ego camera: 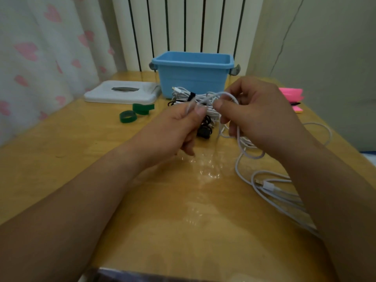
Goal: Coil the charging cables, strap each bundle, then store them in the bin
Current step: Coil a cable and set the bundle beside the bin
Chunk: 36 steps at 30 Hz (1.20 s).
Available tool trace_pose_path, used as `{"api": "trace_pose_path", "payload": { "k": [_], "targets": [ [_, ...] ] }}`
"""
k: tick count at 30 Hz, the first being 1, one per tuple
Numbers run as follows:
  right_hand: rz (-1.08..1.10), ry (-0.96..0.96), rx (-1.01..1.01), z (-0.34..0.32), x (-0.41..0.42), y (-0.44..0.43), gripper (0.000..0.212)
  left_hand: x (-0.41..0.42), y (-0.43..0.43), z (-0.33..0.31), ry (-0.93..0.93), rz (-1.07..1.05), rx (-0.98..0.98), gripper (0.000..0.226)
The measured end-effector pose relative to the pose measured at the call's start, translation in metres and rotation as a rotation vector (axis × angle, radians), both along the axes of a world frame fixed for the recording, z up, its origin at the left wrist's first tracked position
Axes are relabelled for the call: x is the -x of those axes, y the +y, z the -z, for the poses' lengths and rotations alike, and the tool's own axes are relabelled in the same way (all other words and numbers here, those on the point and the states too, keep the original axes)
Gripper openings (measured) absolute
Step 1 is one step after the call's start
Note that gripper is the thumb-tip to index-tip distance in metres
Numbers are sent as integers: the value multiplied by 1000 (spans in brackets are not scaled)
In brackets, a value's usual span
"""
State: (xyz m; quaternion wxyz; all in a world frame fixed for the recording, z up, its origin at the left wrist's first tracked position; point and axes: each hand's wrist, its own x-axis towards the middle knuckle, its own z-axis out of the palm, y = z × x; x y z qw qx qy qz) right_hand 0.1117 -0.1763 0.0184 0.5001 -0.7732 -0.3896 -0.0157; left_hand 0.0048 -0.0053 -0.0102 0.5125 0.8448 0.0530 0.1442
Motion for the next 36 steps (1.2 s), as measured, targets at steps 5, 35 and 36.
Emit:
{"api": "trace_pose_path", "payload": {
  "k": [5,35,36],
  "targets": [
    [-224,38,280,2,10,1,14,-3,19,-4,-149,-174,496,34],
    [2,-470,356,19,4,5,4,3,38,-13,-88,-351,129,34],
    [58,-495,327,16,-1,2,3,5,39,-12,-65,-351,21,35]
  ]
}}
